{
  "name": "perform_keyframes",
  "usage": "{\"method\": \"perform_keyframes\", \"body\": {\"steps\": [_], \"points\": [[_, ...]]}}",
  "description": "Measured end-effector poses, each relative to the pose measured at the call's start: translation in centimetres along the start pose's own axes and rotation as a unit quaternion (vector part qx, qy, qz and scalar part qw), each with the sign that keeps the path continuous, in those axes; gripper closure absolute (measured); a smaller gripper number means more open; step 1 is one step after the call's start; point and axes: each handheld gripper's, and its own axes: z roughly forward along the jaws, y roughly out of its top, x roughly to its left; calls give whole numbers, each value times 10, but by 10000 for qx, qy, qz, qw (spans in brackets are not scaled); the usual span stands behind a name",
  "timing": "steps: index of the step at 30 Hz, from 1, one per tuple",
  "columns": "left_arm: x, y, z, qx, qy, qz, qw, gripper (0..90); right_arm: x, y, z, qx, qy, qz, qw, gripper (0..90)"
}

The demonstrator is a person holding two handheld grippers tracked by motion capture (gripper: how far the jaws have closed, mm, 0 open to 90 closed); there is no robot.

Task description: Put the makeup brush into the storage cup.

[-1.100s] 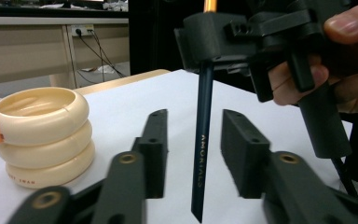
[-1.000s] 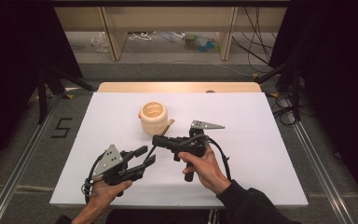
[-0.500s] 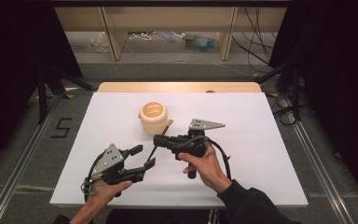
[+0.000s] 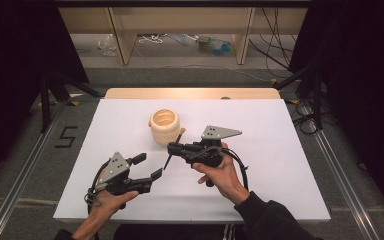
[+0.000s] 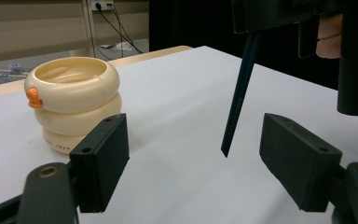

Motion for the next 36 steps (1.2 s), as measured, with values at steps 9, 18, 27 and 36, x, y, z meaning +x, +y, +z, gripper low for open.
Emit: {"method": "perform_keyframes", "body": {"steps": [9,18,27,36], "points": [[7,-1,0,64,71,-111,9999,208,-7,4,-4,153,-324,-297,9989,831],[15,-1,-2,97,208,84,9997,207,-14,7,-8,251,-510,-418,9975,831],[21,-2,-5,94,263,63,9996,206,-16,9,-10,197,-559,-460,9972,831],[24,-3,-9,91,270,110,9995,206,-19,12,-14,245,-662,-500,9963,831]]}}
